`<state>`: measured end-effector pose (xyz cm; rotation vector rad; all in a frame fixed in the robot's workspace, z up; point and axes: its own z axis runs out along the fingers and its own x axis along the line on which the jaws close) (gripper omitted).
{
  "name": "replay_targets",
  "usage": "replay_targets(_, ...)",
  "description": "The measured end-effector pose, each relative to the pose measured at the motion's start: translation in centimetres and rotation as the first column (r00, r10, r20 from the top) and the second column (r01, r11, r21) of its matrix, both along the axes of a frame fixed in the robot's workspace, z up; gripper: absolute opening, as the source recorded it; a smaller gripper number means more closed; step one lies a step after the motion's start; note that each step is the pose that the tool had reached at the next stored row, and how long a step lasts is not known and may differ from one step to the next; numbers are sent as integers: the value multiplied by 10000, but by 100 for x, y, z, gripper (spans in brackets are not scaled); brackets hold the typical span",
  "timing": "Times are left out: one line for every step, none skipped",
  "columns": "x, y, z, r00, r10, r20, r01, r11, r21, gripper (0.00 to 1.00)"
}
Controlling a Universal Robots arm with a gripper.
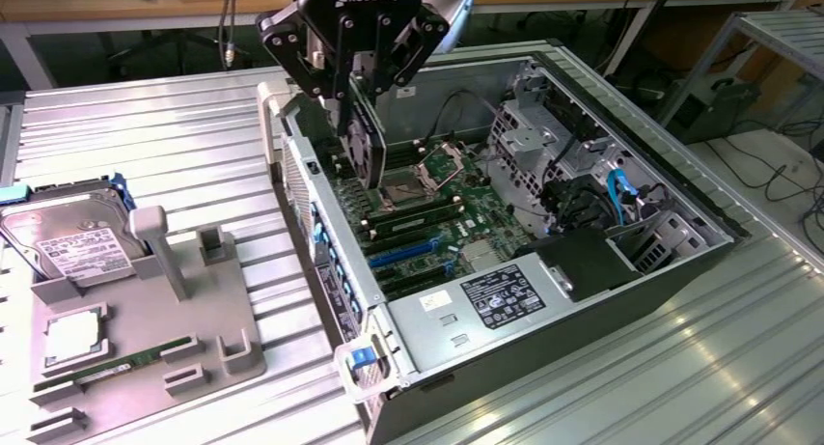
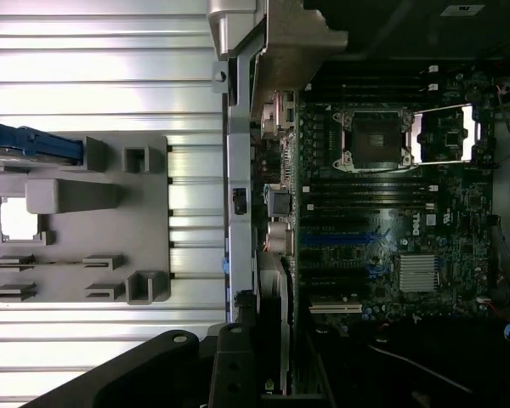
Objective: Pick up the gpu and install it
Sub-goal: 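Pick up the gpu and move the gpu toward the slot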
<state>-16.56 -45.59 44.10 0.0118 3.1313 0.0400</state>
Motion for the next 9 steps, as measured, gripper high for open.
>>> replay_targets(13, 0, 0, 10000, 0, 0, 0, 10000, 0, 27)
replay_targets(40, 0, 0, 10000, 0, 0, 0, 10000, 0, 27)
replay_targets(65, 0, 0, 10000, 1, -1, -1, 10000, -1, 27)
replay_targets(78, 0, 0, 10000, 1, 0, -1, 10000, 0, 27)
replay_targets(91, 0, 0, 10000, 0, 0, 0, 10000, 0, 27)
replay_targets(104, 0, 0, 10000, 0, 0, 0, 10000, 1, 27)
replay_targets(117, 0, 0, 10000, 0, 0, 0, 10000, 0, 27)
replay_targets(128, 0, 0, 10000, 0, 0, 0, 10000, 0, 27)
replay_targets(140, 0, 0, 10000, -1, 0, 1, 10000, 0, 27)
